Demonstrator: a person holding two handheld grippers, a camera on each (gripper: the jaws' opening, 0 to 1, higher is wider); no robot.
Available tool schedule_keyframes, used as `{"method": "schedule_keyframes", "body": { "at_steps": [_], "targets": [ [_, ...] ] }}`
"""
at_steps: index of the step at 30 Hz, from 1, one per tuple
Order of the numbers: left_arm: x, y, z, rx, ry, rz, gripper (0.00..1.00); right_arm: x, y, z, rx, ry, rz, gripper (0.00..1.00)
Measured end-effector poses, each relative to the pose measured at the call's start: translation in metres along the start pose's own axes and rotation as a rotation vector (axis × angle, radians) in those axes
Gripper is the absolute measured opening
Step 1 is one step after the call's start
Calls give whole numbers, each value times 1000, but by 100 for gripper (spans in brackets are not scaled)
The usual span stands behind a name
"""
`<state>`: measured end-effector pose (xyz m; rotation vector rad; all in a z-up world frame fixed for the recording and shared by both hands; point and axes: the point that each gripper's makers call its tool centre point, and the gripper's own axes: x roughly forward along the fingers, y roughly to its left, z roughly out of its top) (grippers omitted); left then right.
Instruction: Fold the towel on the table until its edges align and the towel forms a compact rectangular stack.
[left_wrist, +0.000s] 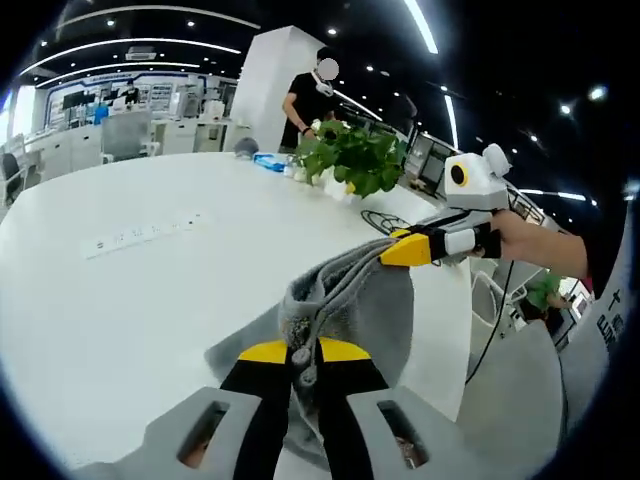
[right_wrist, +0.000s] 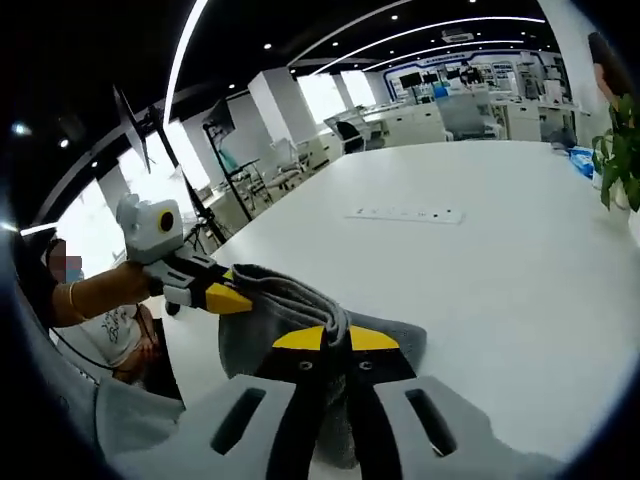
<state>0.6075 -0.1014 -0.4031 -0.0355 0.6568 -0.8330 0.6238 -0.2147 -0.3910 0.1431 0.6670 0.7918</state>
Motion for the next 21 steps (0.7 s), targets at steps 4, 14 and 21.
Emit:
{"method": "schedule_keyframes", "body": {
  "at_steps": [4,14,21],
  "targets": [
    [10,11,-10,-23,26,18,9,12,-8,-7,13,24,-4,4],
    [36,36,-29,-63,86,38,10,43,-31,-21,13,97,-15,4],
    [51,47,-40,-68,117,71,12,51,-39,-39,-3,142,-34,4]
  ]
}}
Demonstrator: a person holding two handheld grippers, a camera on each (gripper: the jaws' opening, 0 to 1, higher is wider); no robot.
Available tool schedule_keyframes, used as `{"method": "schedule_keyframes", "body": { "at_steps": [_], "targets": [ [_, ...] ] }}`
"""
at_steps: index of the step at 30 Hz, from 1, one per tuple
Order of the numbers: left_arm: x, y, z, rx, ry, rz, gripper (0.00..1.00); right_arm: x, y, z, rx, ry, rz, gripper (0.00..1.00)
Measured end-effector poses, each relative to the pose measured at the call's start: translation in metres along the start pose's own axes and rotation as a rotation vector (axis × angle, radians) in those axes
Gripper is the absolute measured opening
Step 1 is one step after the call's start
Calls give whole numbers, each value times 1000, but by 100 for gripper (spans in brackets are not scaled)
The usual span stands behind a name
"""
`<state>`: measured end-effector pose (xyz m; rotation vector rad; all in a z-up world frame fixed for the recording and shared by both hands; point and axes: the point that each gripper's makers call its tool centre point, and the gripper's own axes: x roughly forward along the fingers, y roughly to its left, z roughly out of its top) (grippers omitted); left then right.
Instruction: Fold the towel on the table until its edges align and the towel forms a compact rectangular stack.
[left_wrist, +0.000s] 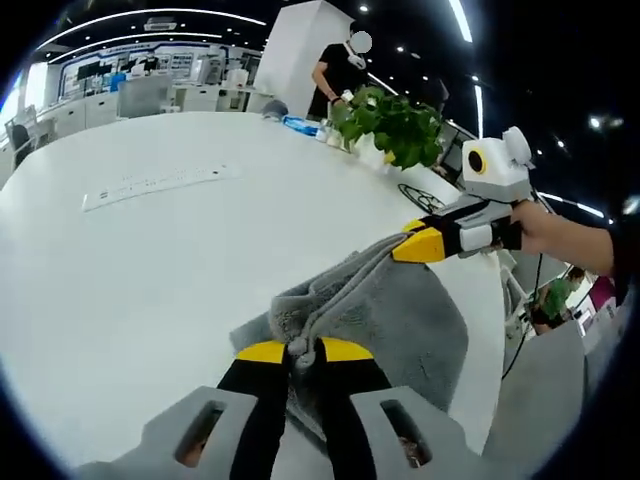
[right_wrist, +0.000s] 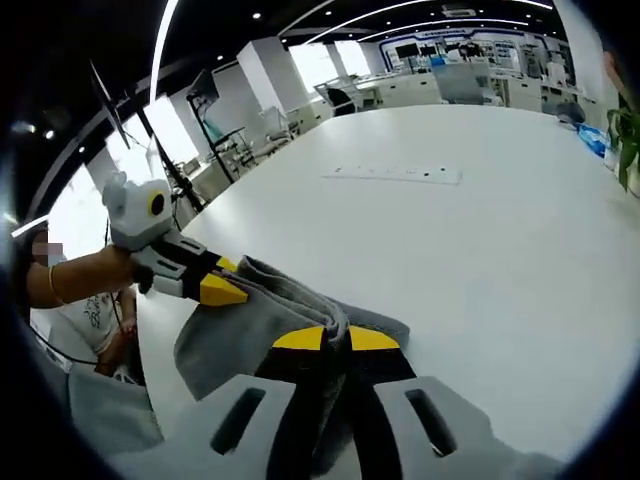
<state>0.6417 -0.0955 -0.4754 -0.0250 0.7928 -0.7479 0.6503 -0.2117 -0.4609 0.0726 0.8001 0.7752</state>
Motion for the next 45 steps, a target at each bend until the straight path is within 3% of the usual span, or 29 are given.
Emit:
{"method": "schedule_keyframes", "body": {
  "at_steps": [10,13,15,19,24,29,36,40,42,45],
  "targets": [
    [19,12,-15,31,52,28,15,22,-20,-12,-23,52,-35,4],
    [23,6,-19,94,75,-35,13,23,-21,-18,-72,70,-38,4],
    [26,6,-16,57,78,-33,11,27,-21,-27,-109,102,-42,4],
    [27,1,-19,81,107,-36,10,29,-26,-27,6,74,-22,4],
    [29,7,-18,119,117,-25,10,29,-26,-26,-40,88,-26,4],
    [30,6,-17,125,103,-18,9,31,-29,-26,-16,100,-47,4],
    [28,6,-17,129,100,-14,9,30,-29,-28,-45,126,-79,4],
    [29,7,-15,114,141,-22,10,29,-27,-25,-27,131,-109,4],
    [28,2,-14,132,153,-16,11,27,-27,-23,-90,137,-128,5],
    [22,10,-9,182,125,27,17,22,-27,-20,-116,122,-145,8]
  ]
}}
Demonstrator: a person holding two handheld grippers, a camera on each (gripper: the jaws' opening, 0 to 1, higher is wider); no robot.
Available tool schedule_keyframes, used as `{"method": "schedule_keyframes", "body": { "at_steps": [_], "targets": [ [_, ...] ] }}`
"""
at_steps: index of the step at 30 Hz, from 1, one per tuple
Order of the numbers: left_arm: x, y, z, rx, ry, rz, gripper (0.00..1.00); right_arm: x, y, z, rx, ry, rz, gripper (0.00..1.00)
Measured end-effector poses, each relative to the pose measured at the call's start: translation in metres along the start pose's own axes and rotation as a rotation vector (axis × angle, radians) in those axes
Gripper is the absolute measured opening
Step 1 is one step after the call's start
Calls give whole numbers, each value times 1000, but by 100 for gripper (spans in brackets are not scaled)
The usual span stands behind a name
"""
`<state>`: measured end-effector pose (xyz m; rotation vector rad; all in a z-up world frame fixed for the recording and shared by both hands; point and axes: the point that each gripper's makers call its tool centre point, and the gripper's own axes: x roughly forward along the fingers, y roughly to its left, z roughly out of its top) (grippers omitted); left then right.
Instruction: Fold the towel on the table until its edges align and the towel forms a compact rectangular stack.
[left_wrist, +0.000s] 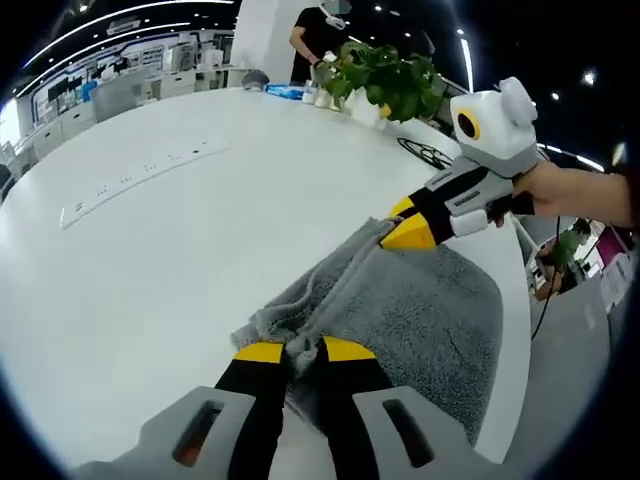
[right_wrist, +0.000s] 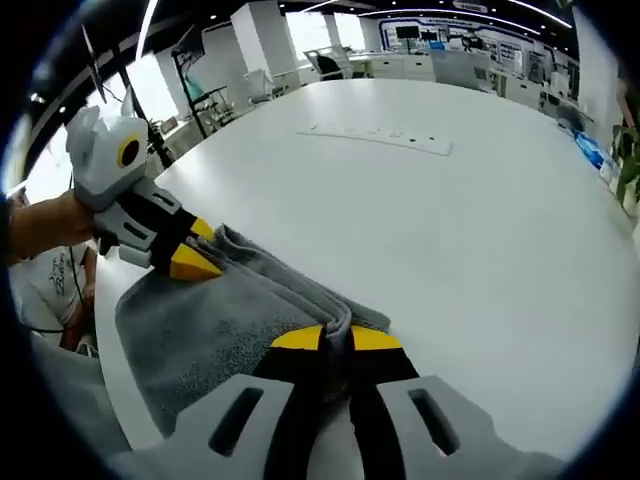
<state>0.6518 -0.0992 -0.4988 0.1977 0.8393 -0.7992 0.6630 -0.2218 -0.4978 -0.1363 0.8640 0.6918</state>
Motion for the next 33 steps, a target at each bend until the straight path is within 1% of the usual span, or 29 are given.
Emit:
{"method": "schedule_keyframes", "body": {
  "at_steps": [1,3,5,6,8,9,10,12,15,16,18,19,20,21,22,23,24,27,29,30,32,33],
  "targets": [
    [-4,4,0,-12,-1,28,20,-2,-2,2,3,-9,-7,10],
    [-10,13,0,-36,-11,63,27,-5,-5,4,16,-23,-10,13],
    [-16,21,2,-10,-8,92,29,-8,-7,4,15,-19,-19,17],
    [-18,22,3,0,-7,96,29,-12,-7,2,18,-10,-34,20],
    [-23,24,5,-7,-12,110,27,-13,-12,4,14,-14,-45,23],
    [-26,29,3,-25,-21,149,25,-14,-14,4,6,-9,-51,24],
    [-29,33,3,-23,-30,170,23,-14,-14,3,2,-8,-52,25],
    [-35,37,4,-32,-44,202,24,-16,-17,1,-9,-4,-65,28],
    [-43,42,0,-37,-51,218,24,-23,-20,-3,7,0,-67,28],
    [-45,43,0,-40,-52,218,24,-25,-26,-2,25,-12,-72,27],
    [-51,45,-1,-48,-59,220,24,-30,-26,2,29,-36,-82,27],
    [-54,46,-1,-49,-64,222,24,-34,-27,7,44,-63,-81,25],
    [-56,44,1,-46,-69,223,24,-32,-36,11,53,-76,-81,23],
    [-60,40,6,-40,-77,217,24,-36,-36,13,52,-79,-86,21],
    [-62,38,7,-35,-83,212,24,-41,-32,16,43,-88,-88,21],
    [-62,38,8,-29,-86,207,24,-42,-35,15,40,-90,-88,22],
    [-64,33,9,-16,-88,203,24,-42,-38,14,39,-93,-88,23],
    [-68,25,13,6,-97,199,26,-53,-41,12,11,-103,-137,28],
    [-68,22,14,23,-98,183,27,-55,-40,12,17,-110,-136,31],
    [-69,17,14,41,-107,175,28,-55,-39,11,17,-110,-133,32],
    [-73,13,19,90,-135,185,33,-60,-36,8,14,-109,-124,34],
    [-75,7,19,98,-141,179,35,-63,-34,6,10,-112,-120,35]
  ]
}}
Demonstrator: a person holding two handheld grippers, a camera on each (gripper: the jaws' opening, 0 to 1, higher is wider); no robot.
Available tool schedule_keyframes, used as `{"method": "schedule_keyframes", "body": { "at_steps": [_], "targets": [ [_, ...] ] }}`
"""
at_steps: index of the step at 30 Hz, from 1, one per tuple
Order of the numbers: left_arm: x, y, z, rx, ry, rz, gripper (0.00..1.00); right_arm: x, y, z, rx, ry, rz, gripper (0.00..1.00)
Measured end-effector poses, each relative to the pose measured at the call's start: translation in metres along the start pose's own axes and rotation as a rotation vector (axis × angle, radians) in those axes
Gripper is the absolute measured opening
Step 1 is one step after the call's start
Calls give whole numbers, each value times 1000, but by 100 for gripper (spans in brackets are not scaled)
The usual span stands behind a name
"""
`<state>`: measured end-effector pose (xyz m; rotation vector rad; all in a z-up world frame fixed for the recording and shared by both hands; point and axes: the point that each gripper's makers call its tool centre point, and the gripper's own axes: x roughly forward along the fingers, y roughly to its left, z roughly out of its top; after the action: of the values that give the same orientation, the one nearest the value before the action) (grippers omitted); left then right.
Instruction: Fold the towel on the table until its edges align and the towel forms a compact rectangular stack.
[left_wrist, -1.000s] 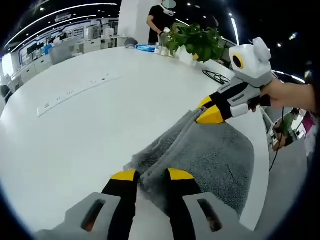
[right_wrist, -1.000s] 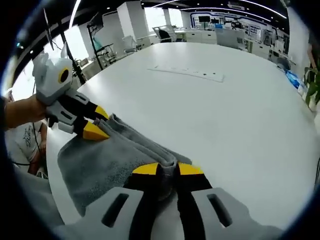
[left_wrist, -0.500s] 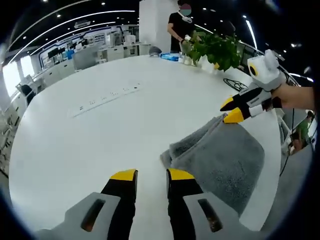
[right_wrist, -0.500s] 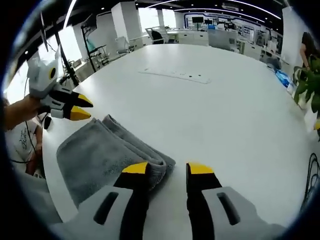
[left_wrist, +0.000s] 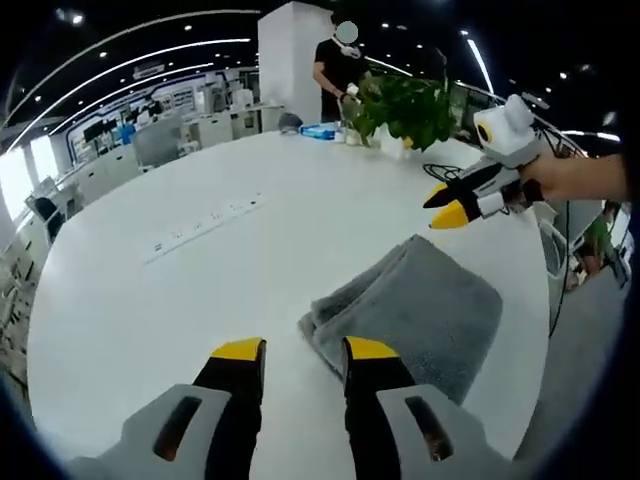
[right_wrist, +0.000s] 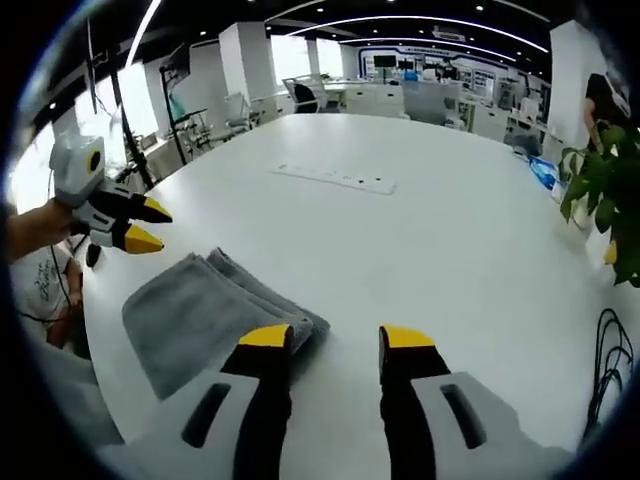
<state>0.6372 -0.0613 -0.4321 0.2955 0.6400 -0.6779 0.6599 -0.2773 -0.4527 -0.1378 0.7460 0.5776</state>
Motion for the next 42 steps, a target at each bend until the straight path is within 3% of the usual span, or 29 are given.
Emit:
{"method": "schedule_keyframes", "body": {
  "at_steps": [4,7,10,16,22,27,33,38,42],
  "targets": [
    [-4,-13,0,-10,-38,-52,43,-4,7,-7,-12,3,31,40],
    [-8,-20,-4,30,-57,-61,43,-5,13,-13,-12,-2,61,43],
    [-11,-33,-6,-22,-88,-112,41,-12,21,-26,-23,3,84,43],
    [-18,-58,-18,-20,-66,-160,43,-24,35,-41,-12,11,138,46],
    [-20,-72,-42,-15,-38,-200,42,-34,54,-60,-2,18,179,45],
    [-24,-85,-50,-18,-23,-214,42,-42,65,-70,4,18,206,44],
    [-24,-96,-60,30,16,-222,40,-47,75,-84,9,29,220,43],
    [-15,-98,-77,36,47,-226,40,-46,84,-98,-1,58,230,43],
    [-13,-102,-78,31,62,-214,40,-38,84,-104,14,69,227,42]
  ]
}}
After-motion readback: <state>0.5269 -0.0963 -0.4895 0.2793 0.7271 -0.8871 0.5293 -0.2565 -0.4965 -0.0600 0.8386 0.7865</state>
